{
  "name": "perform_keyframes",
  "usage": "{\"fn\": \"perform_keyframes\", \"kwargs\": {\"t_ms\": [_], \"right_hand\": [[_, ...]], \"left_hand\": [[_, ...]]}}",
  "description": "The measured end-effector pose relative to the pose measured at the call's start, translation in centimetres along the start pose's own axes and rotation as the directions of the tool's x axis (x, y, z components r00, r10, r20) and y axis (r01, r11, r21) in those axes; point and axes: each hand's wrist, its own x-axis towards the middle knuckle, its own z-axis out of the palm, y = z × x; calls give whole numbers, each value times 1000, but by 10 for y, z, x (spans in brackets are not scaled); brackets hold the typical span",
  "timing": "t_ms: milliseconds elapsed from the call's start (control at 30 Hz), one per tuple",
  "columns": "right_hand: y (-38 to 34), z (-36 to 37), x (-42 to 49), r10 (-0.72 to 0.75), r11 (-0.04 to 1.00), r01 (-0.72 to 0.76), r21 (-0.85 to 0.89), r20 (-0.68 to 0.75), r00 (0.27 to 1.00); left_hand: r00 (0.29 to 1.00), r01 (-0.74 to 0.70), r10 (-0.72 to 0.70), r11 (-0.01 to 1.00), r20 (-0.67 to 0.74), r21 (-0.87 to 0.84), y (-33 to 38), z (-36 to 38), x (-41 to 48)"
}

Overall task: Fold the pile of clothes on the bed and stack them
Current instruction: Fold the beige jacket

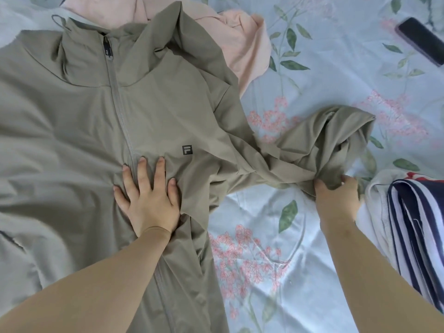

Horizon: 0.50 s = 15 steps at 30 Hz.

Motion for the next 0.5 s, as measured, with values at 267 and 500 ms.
{"fn": "perform_keyframes", "kwargs": {"t_ms": [267,500], "right_hand": [[-44,-74,26,-269,959,274,69,-75,960],[-52,-157,33,-191,928,239,285,-187,964]], "left_hand": [[988,140,-132,986,83,-90,21,-28,6],[859,-484,508,843,55,-235,151,-62,18]]}}
